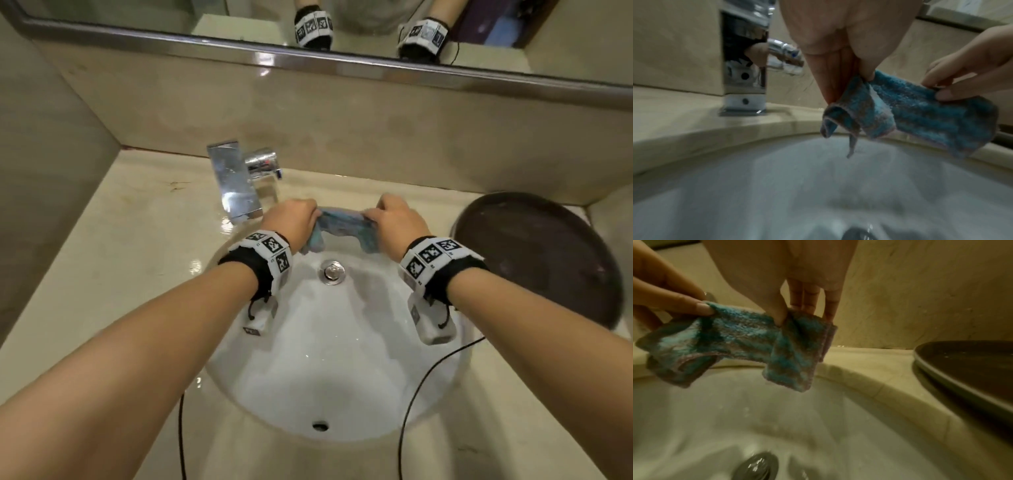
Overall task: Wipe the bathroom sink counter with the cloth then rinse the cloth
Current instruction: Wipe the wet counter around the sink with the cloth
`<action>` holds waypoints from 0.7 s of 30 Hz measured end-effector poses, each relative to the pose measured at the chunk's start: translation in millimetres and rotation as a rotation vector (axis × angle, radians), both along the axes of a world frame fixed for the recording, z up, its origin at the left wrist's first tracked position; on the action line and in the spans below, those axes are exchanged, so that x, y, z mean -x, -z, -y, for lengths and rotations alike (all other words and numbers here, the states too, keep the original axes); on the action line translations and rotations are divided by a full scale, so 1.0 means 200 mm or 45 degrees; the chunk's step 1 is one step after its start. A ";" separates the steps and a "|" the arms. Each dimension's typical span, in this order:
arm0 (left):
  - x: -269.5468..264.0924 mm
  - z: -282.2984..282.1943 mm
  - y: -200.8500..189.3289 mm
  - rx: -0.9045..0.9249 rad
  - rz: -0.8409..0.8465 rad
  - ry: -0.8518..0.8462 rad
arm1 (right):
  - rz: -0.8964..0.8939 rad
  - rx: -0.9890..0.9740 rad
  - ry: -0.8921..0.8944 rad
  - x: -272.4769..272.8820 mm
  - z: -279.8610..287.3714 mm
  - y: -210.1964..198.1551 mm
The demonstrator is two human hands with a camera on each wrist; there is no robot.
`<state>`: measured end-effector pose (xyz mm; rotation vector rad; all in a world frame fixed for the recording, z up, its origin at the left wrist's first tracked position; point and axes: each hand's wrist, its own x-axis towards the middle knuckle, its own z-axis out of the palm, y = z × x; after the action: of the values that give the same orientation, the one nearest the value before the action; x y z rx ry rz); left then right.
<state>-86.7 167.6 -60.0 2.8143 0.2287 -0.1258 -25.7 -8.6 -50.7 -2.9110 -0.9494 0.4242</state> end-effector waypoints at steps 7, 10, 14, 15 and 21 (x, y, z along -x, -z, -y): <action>-0.30 0.11 -0.07 -0.015 0.201 -0.089 | 0.261 -0.204 0.161 -0.23 0.11 -0.06; -0.33 0.15 0.06 0.037 -0.096 0.070 | 0.093 -0.033 0.204 -0.25 0.17 0.06; -0.33 0.21 0.17 -0.061 -0.329 0.136 | -0.056 -0.033 0.144 -0.26 0.25 0.21; -0.33 0.22 0.18 -0.094 -0.354 0.154 | -0.070 -0.011 0.117 -0.27 0.27 0.23; -0.44 0.21 0.22 -0.184 -0.415 0.117 | -0.030 0.139 0.079 -0.31 0.24 0.24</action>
<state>2.1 126.3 -104.2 2.9345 0.1878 -0.6137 35.8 -56.6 -98.8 -3.0160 -0.8560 0.5212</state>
